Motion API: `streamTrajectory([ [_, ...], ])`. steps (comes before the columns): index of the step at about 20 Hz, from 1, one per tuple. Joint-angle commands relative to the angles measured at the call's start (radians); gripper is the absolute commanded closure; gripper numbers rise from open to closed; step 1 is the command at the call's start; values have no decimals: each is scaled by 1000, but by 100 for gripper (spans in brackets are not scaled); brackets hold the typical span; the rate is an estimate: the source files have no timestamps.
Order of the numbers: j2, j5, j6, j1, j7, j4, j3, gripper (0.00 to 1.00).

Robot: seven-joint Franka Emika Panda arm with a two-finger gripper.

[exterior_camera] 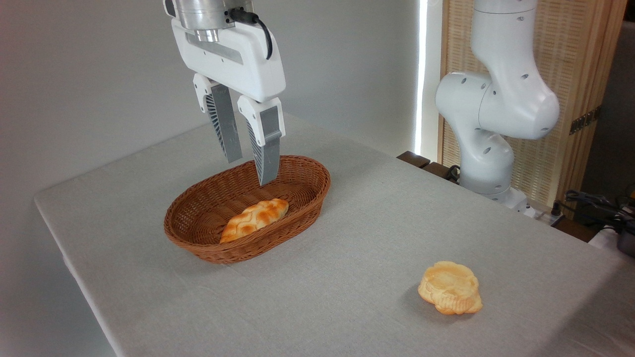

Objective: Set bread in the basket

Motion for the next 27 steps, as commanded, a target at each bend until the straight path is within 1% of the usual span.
streamTrajectory([
  [1,12,-8,-33,-25,-17,24,17,0],
  [2,12,-7,-31,-28,-16,21,18,0],
  [4,14,-4,-33,-59,-16,21,52,0],
  [7,17,-4,-33,-63,-13,21,60,0],
  [9,17,-1,-33,-79,-14,20,66,0],
  [10,17,0,-33,-99,-17,20,85,0],
  [13,17,1,-33,-106,-13,20,101,0],
  [16,17,1,-33,-128,-11,20,124,0],
  [17,17,3,-33,-152,-10,18,138,0],
  [18,17,1,-31,-159,-10,20,153,0],
  [27,17,3,-31,-159,-7,18,161,0],
])
